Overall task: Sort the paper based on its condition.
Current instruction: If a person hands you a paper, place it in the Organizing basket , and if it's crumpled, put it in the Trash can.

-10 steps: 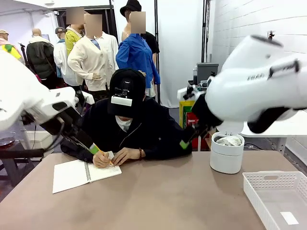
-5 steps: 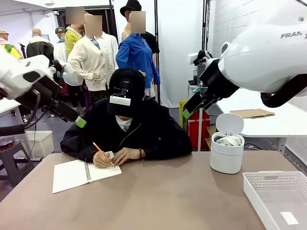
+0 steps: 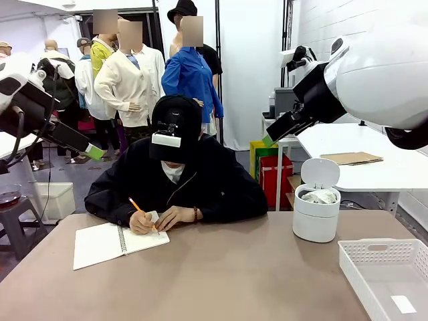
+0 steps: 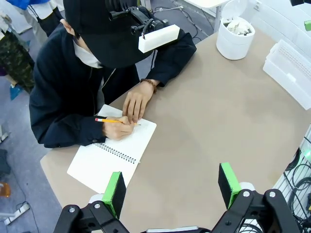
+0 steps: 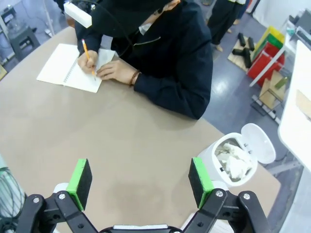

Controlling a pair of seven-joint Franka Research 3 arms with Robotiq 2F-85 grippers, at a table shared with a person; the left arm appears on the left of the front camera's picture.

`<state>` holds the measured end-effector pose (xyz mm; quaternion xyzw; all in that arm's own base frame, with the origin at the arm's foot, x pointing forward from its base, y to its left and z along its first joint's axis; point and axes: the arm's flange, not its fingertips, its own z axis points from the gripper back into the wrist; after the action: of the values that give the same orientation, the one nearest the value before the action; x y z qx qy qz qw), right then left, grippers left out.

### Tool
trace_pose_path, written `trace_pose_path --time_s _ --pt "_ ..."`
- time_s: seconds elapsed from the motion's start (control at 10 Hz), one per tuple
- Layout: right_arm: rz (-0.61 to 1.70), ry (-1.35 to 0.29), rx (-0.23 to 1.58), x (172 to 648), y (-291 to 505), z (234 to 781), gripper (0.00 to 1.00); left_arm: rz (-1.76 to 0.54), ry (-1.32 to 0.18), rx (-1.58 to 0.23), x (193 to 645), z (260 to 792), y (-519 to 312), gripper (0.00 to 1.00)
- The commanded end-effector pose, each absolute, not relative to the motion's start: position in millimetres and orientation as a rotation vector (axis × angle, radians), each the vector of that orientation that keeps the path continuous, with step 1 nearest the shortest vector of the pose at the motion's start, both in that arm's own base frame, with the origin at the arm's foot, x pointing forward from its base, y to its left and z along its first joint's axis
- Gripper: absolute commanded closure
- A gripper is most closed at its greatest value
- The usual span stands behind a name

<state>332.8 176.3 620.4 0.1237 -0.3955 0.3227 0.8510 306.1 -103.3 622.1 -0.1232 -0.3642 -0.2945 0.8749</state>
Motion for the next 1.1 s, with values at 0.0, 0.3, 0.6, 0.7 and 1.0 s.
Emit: trace_pose_path --time_s 0.0,0.3,0.6,0.7,1.0 --pt "0.685 -0.807 0.265 335.9 178.7 621.7 0.0 -0.607 -0.751 -0.259 309.9 619.8 -104.3 0.0" --pt "0.685 -0.807 0.265 335.9 178.7 621.7 0.0 -0.607 -0.751 -0.259 309.9 619.8 -104.3 0.0" --pt "0.662 -0.799 0.321 327.2 180.5 625.9 0.0 -0.615 -0.736 -0.306 299.0 633.0 -100.3 0.0" --pt "0.671 -0.791 0.337 324.7 181.0 628.6 0.0 -0.616 -0.73 -0.295 295.0 635.1 -99.8 0.0" --pt "0.661 -0.763 0.368 324.4 179.5 630.9 0.0 -0.625 -0.731 -0.297 289.5 636.7 -100.8 0.0"
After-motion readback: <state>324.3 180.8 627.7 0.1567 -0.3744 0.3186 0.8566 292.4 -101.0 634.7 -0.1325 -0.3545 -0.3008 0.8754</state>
